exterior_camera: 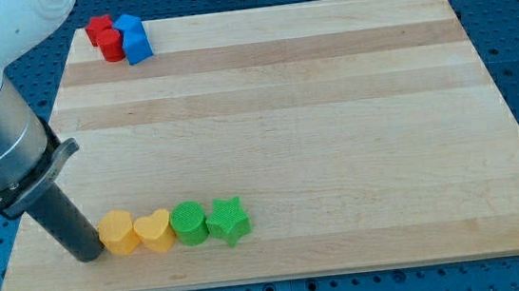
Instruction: Move your arm to the top left
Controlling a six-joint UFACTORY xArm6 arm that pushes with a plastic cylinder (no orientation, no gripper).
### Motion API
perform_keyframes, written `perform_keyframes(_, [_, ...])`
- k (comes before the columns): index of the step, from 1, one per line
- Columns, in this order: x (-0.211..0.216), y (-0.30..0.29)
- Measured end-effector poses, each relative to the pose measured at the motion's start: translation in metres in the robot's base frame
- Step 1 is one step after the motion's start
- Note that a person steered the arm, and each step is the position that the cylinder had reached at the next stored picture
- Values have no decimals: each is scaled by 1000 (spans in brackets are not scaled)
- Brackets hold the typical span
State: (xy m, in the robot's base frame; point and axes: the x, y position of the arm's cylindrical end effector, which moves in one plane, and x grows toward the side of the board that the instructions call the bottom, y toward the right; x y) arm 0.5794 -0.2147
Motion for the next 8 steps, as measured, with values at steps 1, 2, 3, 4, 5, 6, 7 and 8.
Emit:
perform_keyframes(1, [-2, -35])
perform_keyframes(2, [-19, -34])
perform_keyframes(3, [-34, -21])
perform_keyframes(4, [-33, -5])
perform_keyframes(5, [-32, 6])
perform_keyframes(6, [-40, -27])
perform_keyframes(7, [-73, -90])
perform_keyframes(8, [-90, -90])
